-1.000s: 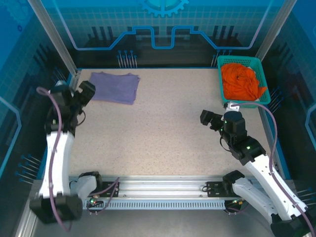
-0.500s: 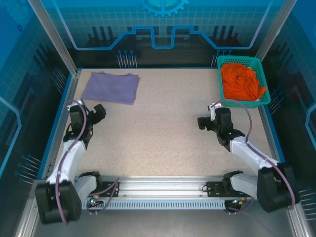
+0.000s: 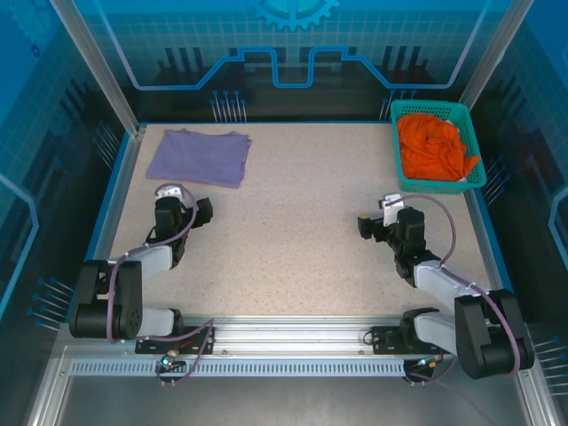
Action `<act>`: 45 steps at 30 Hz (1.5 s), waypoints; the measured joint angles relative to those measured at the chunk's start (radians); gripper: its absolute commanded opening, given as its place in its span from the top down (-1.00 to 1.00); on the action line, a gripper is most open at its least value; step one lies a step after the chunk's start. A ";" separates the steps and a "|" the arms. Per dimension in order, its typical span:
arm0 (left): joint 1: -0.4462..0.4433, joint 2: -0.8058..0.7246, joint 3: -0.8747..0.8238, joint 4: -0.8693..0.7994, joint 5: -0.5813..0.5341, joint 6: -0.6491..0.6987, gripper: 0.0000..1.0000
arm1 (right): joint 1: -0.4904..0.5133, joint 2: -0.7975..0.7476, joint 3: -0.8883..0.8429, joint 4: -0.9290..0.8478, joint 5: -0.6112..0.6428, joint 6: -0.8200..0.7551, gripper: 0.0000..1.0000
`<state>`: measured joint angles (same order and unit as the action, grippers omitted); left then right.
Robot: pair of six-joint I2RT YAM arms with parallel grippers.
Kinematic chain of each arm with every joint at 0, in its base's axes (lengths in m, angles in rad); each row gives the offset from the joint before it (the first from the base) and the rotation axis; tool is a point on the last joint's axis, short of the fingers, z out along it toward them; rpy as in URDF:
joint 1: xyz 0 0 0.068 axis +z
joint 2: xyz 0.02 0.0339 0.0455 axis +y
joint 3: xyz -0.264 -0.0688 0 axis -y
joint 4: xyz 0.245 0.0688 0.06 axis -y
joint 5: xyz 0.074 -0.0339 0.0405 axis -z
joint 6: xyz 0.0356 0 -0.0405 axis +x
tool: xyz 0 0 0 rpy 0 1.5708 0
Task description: Fold and stack the t-shirts
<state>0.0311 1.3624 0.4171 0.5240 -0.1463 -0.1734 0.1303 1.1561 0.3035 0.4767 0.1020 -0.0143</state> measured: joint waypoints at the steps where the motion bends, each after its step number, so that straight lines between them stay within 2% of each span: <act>1: -0.011 0.001 0.000 0.020 0.000 0.017 -0.98 | -0.003 0.010 -0.010 0.046 -0.006 -0.002 -1.00; 7: -0.027 0.010 -0.050 0.181 0.000 0.082 -0.98 | -0.020 0.119 -0.030 0.264 -0.036 -0.012 -1.00; 13: -0.032 0.167 -0.122 0.453 -0.001 0.122 -0.98 | -0.020 0.195 -0.034 0.379 -0.047 -0.024 -1.00; 19: -0.045 0.196 -0.159 0.528 -0.026 0.132 -0.98 | -0.020 0.293 -0.084 0.538 0.006 -0.016 -1.00; 22: -0.045 0.196 -0.103 0.470 -0.032 0.132 -0.98 | -0.022 0.328 -0.132 0.636 0.049 0.003 -1.00; 25: -0.045 0.196 -0.056 0.451 -0.033 0.132 -0.98 | -0.034 0.330 -0.105 0.588 0.090 0.034 -1.00; 31: -0.045 0.196 -0.050 0.422 -0.033 0.132 -0.98 | -0.046 0.333 0.084 0.428 0.146 0.060 -1.00; 45: -0.045 0.196 -0.050 0.415 -0.033 0.132 -0.98 | -0.034 0.336 0.095 0.337 0.183 0.059 -1.00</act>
<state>-0.0135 1.5581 0.3672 0.9394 -0.1795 -0.0414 0.0963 1.4925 0.3988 0.8139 0.2852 0.0444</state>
